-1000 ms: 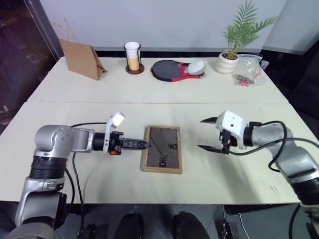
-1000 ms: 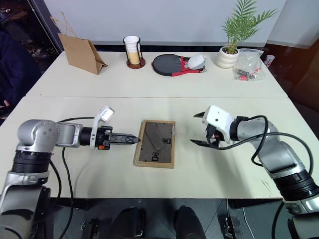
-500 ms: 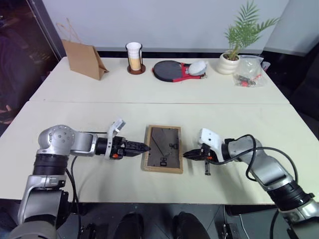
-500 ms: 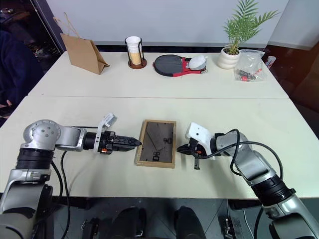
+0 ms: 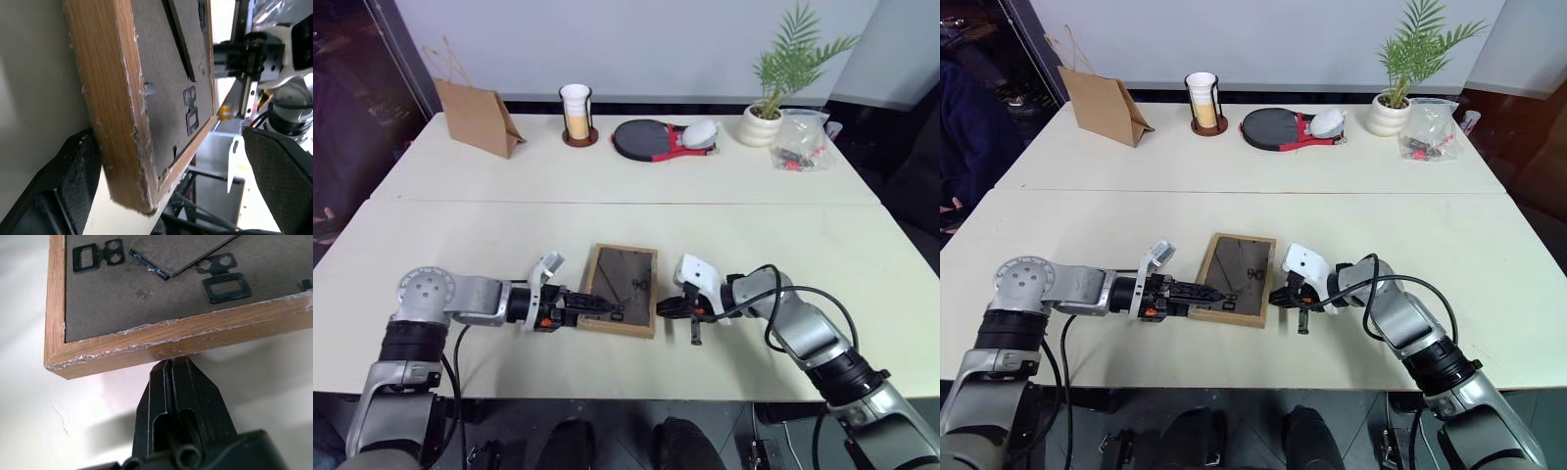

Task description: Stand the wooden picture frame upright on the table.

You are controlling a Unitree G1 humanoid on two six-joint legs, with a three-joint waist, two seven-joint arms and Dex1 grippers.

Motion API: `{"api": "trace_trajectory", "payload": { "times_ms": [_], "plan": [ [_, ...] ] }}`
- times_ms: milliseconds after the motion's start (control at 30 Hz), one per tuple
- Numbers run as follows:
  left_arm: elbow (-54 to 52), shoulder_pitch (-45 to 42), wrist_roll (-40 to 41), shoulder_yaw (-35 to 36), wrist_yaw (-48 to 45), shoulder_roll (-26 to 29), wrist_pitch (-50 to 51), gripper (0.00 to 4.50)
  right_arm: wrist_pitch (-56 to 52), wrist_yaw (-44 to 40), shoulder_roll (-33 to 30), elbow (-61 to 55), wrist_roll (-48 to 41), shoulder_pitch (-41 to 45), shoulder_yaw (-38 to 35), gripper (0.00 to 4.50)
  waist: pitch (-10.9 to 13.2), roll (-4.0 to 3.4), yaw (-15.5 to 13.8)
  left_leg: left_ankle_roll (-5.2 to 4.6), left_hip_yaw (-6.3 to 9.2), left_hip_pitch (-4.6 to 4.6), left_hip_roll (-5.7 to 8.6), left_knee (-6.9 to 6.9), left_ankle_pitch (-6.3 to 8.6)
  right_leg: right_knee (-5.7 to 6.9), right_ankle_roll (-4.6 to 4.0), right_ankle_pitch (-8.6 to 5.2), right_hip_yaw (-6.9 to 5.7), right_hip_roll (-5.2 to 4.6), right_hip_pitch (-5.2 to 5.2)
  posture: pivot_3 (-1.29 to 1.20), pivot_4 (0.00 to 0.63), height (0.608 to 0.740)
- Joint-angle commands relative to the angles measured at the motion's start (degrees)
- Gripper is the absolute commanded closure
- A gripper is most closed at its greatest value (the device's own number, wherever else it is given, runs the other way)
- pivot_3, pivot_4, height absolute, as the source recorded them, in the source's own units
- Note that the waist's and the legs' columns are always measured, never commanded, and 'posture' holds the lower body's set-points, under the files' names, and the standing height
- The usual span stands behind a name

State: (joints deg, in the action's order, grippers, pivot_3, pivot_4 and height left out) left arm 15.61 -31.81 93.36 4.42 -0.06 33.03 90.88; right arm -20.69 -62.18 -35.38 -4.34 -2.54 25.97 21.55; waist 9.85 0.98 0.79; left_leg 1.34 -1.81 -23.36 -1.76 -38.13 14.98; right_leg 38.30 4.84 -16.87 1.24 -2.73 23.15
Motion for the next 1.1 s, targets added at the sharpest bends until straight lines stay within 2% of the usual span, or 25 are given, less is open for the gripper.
{"api": "trace_trajectory", "payload": {
  "times_ms": [33,200,233,300,433,467,500,633,767,900,1033,1067,1100],
  "plan": [
    [-1.19,1.47,3.07,0.23,2.57,-0.48,-1.32,0.0,1.03,0.01,0.75,-2.18,0.64,0.98,0.84,4.49,-0.01,0.0,0.01,0.01,0.0,0.0,0.0,0.0,0.0,0.0,0.0,0.0,0.0,0.0,-0.01,0.0,0.15,0.74],
    [-2.1,3.4,5.37,-0.38,4.11,-0.23,-3.08,0.0,1.14,-0.25,0.99,-1.96,1.08,1.01,1.0,4.49,-0.04,0.02,0.0,0.01,0.0,0.04,0.01,0.0,-0.01,0.0,-0.01,0.0,-0.01,0.0,-0.06,0.0,0.15,0.74],
    [-2.18,3.74,5.4,-0.39,4.26,-0.29,-3.52,0.25,1.18,-0.3,0.96,-1.84,1.2,1.05,0.96,4.5,-0.04,0.02,0.01,0.01,0.0,0.05,0.01,0.0,-0.01,-0.01,-0.01,0.0,-0.01,0.01,-0.07,0.0,0.15,0.74],
    [-1.86,4.35,6.06,-0.12,4.98,-0.59,-4.76,0.84,1.37,-0.5,0.78,-1.65,1.37,1.06,0.86,4.5,-0.04,0.02,0.04,0.01,0.0,0.06,0.02,0.0,-0.01,-0.01,-0.01,0.0,-0.01,0.01,-0.07,0.0,0.15,0.74],
    [-1.96,5.38,7.37,0.09,5.23,-1.13,-6.28,2.88,1.8,-1.21,0.01,-1.84,1.5,0.9,0.69,4.5,-0.05,0.04,-0.12,0.02,0.02,0.04,0.01,0.0,-0.01,-0.02,-0.01,0.0,-0.04,0.02,-0.07,0.0,0.15,0.74],
    [-2.54,5.87,7.77,0.15,4.71,-1.32,-6.57,3.28,1.37,-1.45,-0.22,-2.61,1.22,0.76,0.44,4.5,-0.06,0.06,-0.17,0.02,0.03,0.05,0.02,0.0,-0.01,-0.03,-0.01,0.0,-0.05,0.01,-0.1,0.0,0.15,0.74],
    [-2.99,6.2,8.14,0.1,4.38,-1.39,-6.85,3.49,1.05,-1.64,-0.36,-3.14,1.02,0.67,0.24,4.5,-0.06,0.06,-0.12,0.02,0.05,0.07,0.03,0.0,-0.01,-0.06,-0.02,0.0,-0.08,0.0,-0.15,0.0,0.15,0.74],
    [-5.55,7.14,10.24,0.8,1.79,-1.87,-8.73,3.47,-0.33,-2.17,-2.19,-6.23,-0.22,-0.1,-1.85,4.5,-0.06,0.06,-0.27,0.01,0.08,0.06,0.06,0.0,-0.01,-0.09,-0.02,0.0,-0.12,-0.03,-0.17,0.0,0.15,0.74],
    [-9.85,7.52,10.03,2.26,-4.0,-1.61,-9.77,3.47,-3.55,-2.51,-6.81,-11.83,-4.26,-1.68,-8.95,4.5,-0.06,0.06,-0.19,0.02,0.11,-0.08,0.06,0.01,-0.01,-0.15,-0.02,0.0,-0.14,-0.06,-0.07,0.0,0.15,0.74],
    [-11.4,6.43,8.38,3.23,-9.55,-1.17,-11.37,3.47,-9.63,-3.27,-11.37,-15.2,-12.11,-0.43,-19.65,4.5,-0.05,0.06,-0.08,0.01,0.1,-0.02,0.05,0.03,-0.01,-0.17,-0.03,-0.01,-0.13,-0.04,-0.12,0.0,0.15,0.74],
    [-13.17,6.36,5.94,2.15,-13.1,-0.65,-11.89,3.47,-19.84,-3.7,-12.95,-15.79,-22.69,5.31,-26.59,4.5,-0.05,0.05,0.22,0.01,0.07,0.0,0.03,0.05,0.0,-0.17,-0.06,0.0,-0.1,-0.01,-0.11,0.0,0.15,0.74],
    [-13.31,6.32,5.16,1.95,-13.67,-0.7,-12.18,3.47,-23.69,-2.74,-12.13,-15.25,-25.93,7.45,-27.87,3.95,-0.05,0.05,0.2,0.01,0.08,0.01,0.01,0.07,0.0,-0.17,-0.06,-0.01,-0.1,0.0,-0.1,0.0,0.15,0.74],
    [-13.41,6.23,4.23,1.8,-14.25,-0.8,-12.44,3.47,-27.06,-1.63,-11.22,-14.46,-28.52,9.5,-28.73,3.67,-0.05,0.05,0.19,0.01,0.08,0.01,0.0,0.09,0.0,-0.17,-0.06,-0.01,-0.1,0.02,-0.1,0.0,0.15,0.74]
  ]
}}
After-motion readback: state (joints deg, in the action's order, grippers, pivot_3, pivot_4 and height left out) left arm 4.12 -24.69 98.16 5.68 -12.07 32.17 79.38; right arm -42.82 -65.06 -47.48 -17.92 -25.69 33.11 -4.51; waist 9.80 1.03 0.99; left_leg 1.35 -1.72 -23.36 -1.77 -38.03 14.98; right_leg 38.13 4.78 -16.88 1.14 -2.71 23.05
